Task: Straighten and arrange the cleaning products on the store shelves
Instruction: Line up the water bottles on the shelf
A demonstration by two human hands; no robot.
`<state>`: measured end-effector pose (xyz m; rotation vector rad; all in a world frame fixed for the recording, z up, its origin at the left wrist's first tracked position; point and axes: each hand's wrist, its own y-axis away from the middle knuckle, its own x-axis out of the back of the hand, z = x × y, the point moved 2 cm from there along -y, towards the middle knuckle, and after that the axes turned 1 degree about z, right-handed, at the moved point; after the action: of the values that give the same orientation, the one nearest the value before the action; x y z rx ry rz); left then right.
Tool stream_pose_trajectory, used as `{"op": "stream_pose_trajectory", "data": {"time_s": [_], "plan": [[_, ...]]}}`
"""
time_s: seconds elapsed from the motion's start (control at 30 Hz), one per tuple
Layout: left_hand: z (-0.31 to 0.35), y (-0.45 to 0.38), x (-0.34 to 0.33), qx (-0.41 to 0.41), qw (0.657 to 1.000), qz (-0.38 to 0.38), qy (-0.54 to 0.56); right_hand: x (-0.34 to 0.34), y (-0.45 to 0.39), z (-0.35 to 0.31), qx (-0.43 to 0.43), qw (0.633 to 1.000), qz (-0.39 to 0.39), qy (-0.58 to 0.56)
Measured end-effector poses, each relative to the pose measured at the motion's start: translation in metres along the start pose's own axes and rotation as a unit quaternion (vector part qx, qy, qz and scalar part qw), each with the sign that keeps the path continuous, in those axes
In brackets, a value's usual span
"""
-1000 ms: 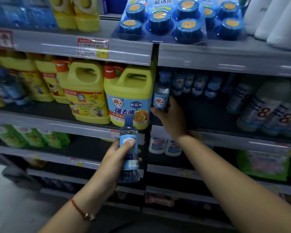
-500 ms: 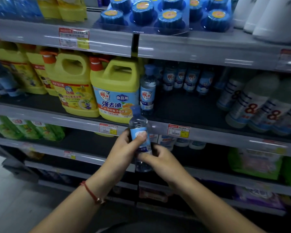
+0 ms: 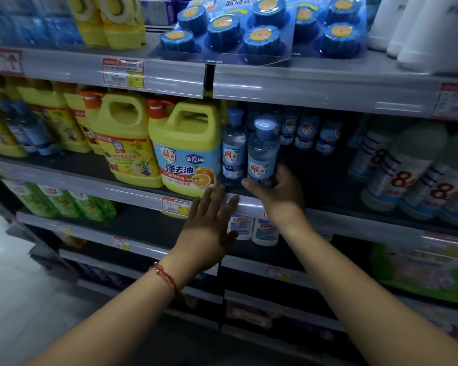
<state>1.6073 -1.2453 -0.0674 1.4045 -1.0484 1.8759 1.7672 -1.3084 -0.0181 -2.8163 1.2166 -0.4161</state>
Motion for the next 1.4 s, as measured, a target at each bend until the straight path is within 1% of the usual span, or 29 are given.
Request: {"op": "stream_pose_trajectory", "data": {"time_s": [0.07, 0.2, 0.3, 0.4, 0.57, 0.63, 0.7, 0.77, 0.83, 0.93, 0.97, 1.03, 1.17, 1.3, 1.4], "plan": [[-0.004, -0.002, -0.017, 0.010, 0.999, -0.039, -0.007, -0.004, -0.009, 0.002, 0.002, 1.000, 0.015, 0.011], [-0.008, -0.001, -0.030, 0.013, 0.999, -0.025, -0.033, -0.010, -0.015, 0.003, 0.013, 0.999, 0.013, 0.034], [-0.007, -0.001, -0.029, 0.022, 0.999, -0.033, -0.020, -0.013, -0.019, 0.005, 0.020, 0.996, 0.006, 0.085], [-0.005, 0.000, -0.025, 0.024, 0.999, -0.030, -0.019, -0.012, -0.018, 0.005, 0.021, 0.994, -0.006, 0.104], [-0.007, 0.004, -0.013, 0.018, 1.000, -0.011, -0.018, -0.008, -0.007, -0.003, -0.010, 0.992, -0.045, 0.119], [-0.013, 0.009, -0.001, 0.045, 0.999, -0.006, -0.026, -0.001, 0.006, -0.007, -0.020, 0.987, -0.065, 0.148], [-0.025, 0.015, 0.012, 0.096, 0.995, -0.031, -0.027, 0.011, 0.024, -0.014, -0.018, 0.974, -0.100, 0.204], [-0.038, 0.022, 0.026, 0.120, 0.990, -0.052, -0.056, 0.021, 0.040, -0.025, 0.005, 0.945, -0.137, 0.298], [-0.054, 0.028, 0.037, 0.129, 0.987, -0.056, -0.071, 0.016, 0.053, -0.040, 0.050, 0.913, -0.170, 0.367], [-0.087, 0.036, 0.051, 0.136, 0.987, -0.035, -0.083, -0.024, 0.062, -0.060, 0.157, 0.854, -0.232, 0.438], [-0.099, 0.039, 0.055, 0.140, 0.986, -0.031, -0.085, -0.041, 0.062, -0.062, 0.179, 0.838, -0.248, 0.452], [-0.125, 0.049, 0.063, 0.151, 0.984, -0.028, -0.089, -0.075, 0.063, -0.067, 0.199, 0.821, -0.270, 0.463], [-0.191, 0.077, 0.075, 0.173, 0.981, -0.013, -0.089, -0.152, 0.065, -0.076, 0.209, 0.820, -0.285, 0.450], [-0.271, 0.107, 0.095, 0.195, 0.975, 0.002, -0.108, -0.241, 0.066, -0.091, 0.229, 0.807, -0.313, 0.445], [-0.333, 0.124, 0.112, 0.212, 0.971, 0.012, -0.112, -0.306, 0.064, -0.106, 0.237, 0.813, -0.322, 0.423]]}}
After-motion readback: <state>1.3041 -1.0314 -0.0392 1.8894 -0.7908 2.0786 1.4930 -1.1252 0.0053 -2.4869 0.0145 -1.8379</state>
